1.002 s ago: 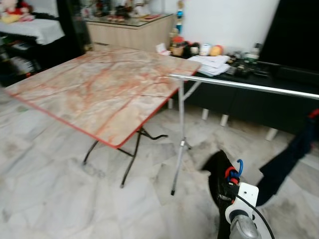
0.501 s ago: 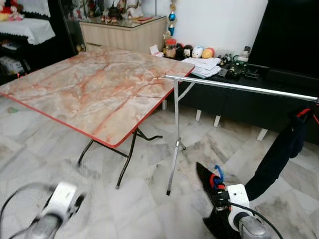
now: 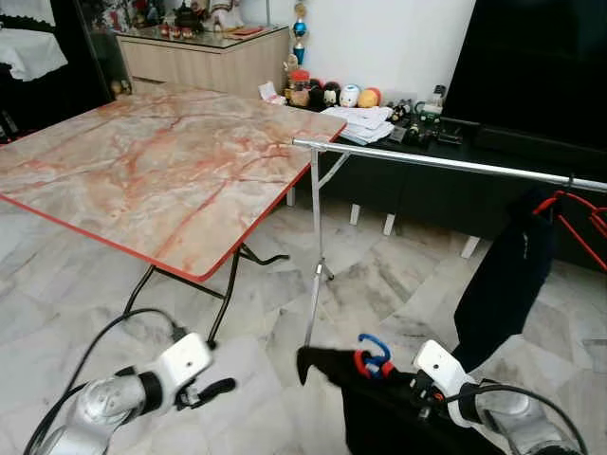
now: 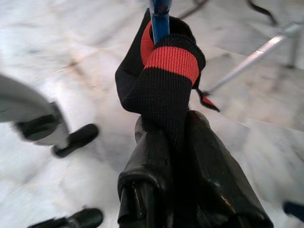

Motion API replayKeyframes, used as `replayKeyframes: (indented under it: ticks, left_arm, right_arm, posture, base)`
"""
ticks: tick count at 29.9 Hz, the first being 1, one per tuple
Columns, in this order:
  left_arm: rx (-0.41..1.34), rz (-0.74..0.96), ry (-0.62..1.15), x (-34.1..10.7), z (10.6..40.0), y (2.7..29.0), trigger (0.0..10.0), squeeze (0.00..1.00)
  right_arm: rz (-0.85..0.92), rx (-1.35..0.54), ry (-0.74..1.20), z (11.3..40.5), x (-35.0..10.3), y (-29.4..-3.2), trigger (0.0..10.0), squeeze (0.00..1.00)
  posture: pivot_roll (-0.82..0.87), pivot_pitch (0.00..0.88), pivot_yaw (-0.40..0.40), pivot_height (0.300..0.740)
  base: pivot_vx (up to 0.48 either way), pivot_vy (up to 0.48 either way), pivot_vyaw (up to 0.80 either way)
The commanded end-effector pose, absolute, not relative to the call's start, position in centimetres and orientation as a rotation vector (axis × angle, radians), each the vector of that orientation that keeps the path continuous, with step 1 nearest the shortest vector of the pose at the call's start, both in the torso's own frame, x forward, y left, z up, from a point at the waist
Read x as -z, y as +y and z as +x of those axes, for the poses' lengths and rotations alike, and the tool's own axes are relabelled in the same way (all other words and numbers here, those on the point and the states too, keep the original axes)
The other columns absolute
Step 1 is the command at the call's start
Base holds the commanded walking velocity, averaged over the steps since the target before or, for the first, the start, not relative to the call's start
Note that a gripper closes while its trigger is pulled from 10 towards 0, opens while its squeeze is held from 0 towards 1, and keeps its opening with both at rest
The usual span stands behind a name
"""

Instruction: Hang hanger

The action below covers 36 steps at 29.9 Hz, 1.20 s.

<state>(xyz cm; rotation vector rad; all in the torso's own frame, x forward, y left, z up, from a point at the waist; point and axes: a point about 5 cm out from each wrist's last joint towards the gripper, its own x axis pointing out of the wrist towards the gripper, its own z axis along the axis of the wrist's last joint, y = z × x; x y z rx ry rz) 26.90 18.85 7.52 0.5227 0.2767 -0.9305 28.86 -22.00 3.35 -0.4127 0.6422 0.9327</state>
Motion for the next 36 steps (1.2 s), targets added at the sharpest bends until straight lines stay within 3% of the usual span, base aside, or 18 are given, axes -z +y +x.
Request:
replayKeyframes:
  ticks: [1,6,16,24,36]
  left_arm:
    - [1.026,0.553,0.275,-8.6,27.0,17.7,10.0,0.0]
    - [1.125,0.579,0.221,-10.7,27.1,15.4,10.0,0.0]
    - [1.308,0.42,0.189,-11.8,26.5,11.0,10.0,0.0]
    - [1.401,0.501,0.213,-10.5,26.3,8.2,10.0,0.0]
    - [1.252,0.574,0.203,-10.2,28.1,7.8,10.0,0.0]
  right_arm:
    - [-0.433,-1.017,0.614,29.3,-4.5,-21.8,10.0,0.0]
    - [-0.454,-1.094,0.633,28.6,-4.6,-22.2,10.0,0.0]
    - [-0.399,-1.174,0.533,27.2,-5.0,-20.8,10.0,0.0]
    - [-0.362,-1.201,0.481,26.8,-5.6,-19.5,10.0,0.0]
    - [-0.348,-1.224,0.448,27.0,-6.9,-18.8,10.0,0.0]
  posture:
    - [0.16,0.0,-0.01,0.74]
    - [0.15,0.0,0.015,0.74]
    - [0.11,0.0,0.061,0.74]
    - [0.11,0.0,0.061,0.74]
    - [0.11,0.0,0.048,0.74]
  base:
    - [0.0,0.0,0.0]
    - [0.0,0.0,0.0]
    - [0.0,0.0,0.0]
    - [0.0,0.0,0.0]
    - [0.0,0.0,0.0]
